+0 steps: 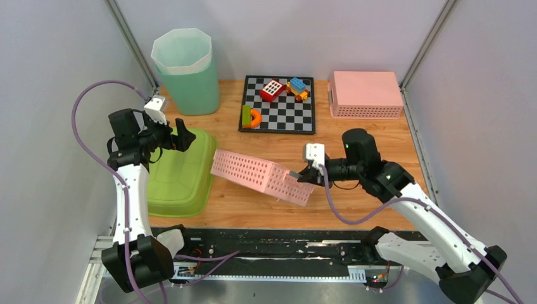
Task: Turn the large container upside down
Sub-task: Turn the container upside down at the center of the board.
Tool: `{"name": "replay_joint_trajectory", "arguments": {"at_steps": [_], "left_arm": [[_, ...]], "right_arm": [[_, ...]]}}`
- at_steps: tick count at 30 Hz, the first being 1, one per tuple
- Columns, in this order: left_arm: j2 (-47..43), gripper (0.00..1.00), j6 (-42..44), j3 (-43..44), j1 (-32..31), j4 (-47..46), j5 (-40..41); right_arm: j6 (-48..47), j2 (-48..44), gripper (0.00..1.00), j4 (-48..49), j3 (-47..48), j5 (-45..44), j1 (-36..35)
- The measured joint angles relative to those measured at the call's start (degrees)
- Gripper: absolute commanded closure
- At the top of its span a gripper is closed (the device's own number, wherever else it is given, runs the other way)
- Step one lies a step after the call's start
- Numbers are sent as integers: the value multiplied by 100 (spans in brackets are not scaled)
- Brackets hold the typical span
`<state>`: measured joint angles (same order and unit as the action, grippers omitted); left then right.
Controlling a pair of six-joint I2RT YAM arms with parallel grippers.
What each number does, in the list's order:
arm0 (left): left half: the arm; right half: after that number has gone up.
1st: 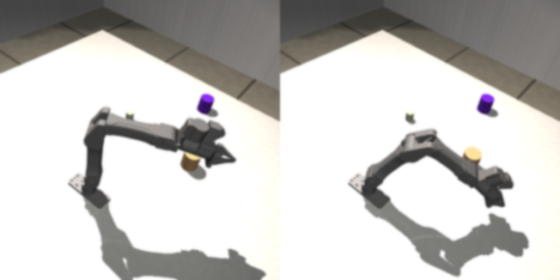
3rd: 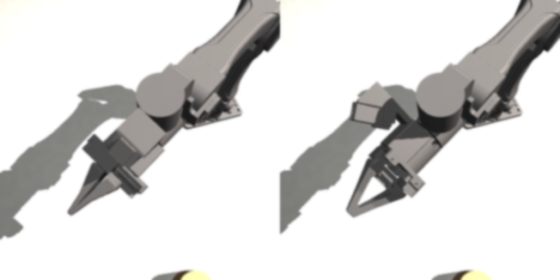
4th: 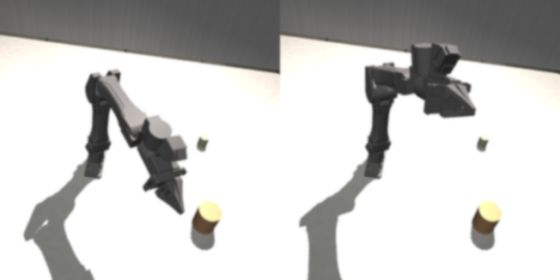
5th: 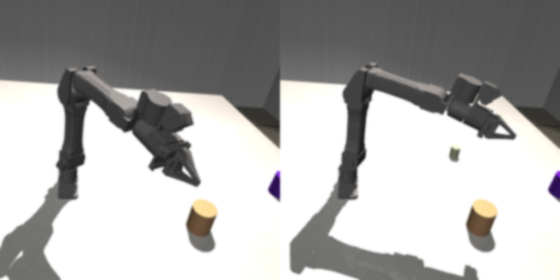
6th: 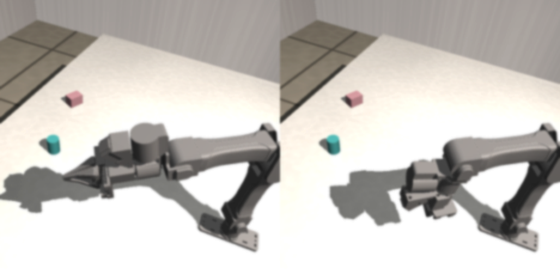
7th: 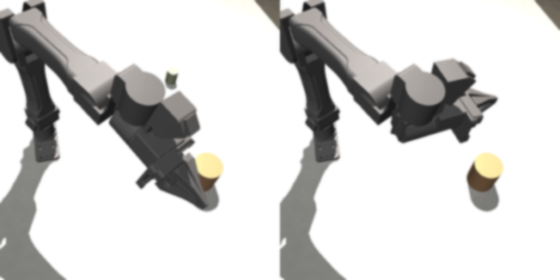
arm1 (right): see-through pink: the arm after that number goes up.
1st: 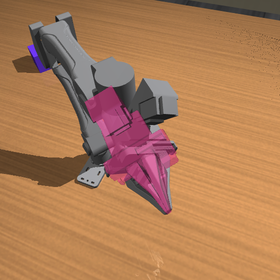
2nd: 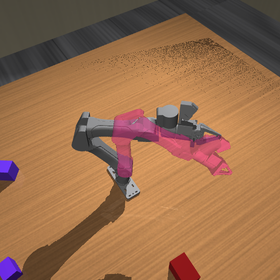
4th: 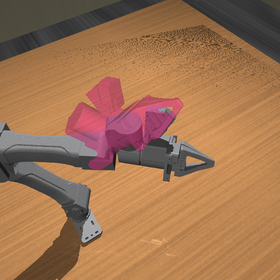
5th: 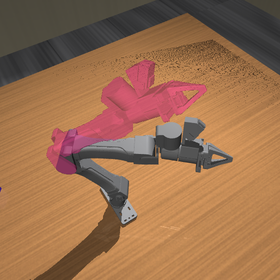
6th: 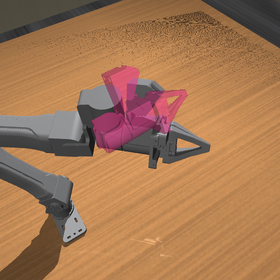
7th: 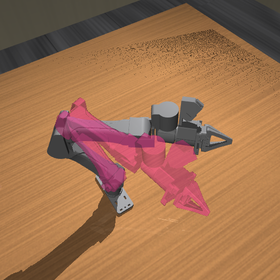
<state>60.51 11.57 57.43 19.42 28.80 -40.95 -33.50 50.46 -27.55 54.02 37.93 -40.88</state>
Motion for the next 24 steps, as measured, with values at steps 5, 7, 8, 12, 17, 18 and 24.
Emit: {"name": "replay_joint_trajectory", "arguments": {"at_steps": [5,7,8,12,17,18,24], "left_arm": [[0,0,0,-2,0,0,-15],[0,0,0,-2,0,2,-24],[0,0,-2,0,0,0,-26],[0,0,-2,-2,0,0,-44],[0,0,-2,-2,0,0,-46],[0,0,-2,0,0,0,-46],[0,0,0,-2,0,0,-46]], "right_arm": [[658,717,98,-17,280,1370,1241],[940,1104,98,4,365,1910,1764],[1069,1296,98,31,385,2159,1985],[1552,1956,98,103,400,2855,2538],[2098,2608,98,103,400,3259,2809],[2199,2699,98,101,400,3292,2848],[2616,3060,98,94,400,3434,3211]]}}
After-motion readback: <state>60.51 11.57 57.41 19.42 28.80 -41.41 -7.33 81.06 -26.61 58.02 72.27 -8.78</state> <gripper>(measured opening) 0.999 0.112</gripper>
